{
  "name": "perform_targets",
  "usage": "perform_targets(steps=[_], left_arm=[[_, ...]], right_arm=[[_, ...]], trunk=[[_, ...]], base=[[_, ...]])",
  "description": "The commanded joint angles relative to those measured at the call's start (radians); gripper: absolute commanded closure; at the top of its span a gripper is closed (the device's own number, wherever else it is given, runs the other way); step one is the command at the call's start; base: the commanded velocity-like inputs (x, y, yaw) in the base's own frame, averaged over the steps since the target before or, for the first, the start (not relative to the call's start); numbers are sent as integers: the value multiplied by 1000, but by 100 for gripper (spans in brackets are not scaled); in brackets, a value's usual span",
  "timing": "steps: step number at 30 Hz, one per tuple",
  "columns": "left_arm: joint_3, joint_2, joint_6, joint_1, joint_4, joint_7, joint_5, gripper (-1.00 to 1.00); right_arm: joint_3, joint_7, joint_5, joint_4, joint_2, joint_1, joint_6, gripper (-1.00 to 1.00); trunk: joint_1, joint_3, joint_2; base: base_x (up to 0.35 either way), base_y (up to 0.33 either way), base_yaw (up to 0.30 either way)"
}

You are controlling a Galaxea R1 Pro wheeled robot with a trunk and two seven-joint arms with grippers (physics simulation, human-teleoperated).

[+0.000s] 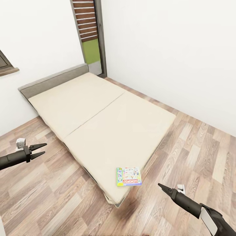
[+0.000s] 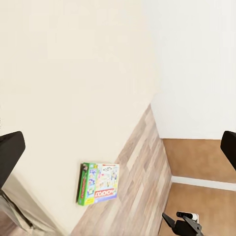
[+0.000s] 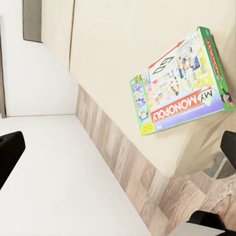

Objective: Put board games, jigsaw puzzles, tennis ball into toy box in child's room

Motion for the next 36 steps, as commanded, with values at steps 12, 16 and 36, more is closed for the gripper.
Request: perform_targets(steps=[12, 16, 36], left_arm=[[1, 0, 7, -1, 0, -2, 2, -100], [1, 0, 7, -1, 0, -2, 2, -100], [2, 0, 7, -1, 0, -1, 0, -100]], right_arm=[[0, -7, -6, -9, 23, -1, 4, -100], [1, -11, -6, -51, 49, -2, 8, -100], [0, -7, -8, -143, 59, -37, 19, -100]], trunk=[[0, -21, -1], [0, -27, -1], [0, -60, -1]], base=[[0, 0, 0], [0, 0, 0], [0, 0, 0]])
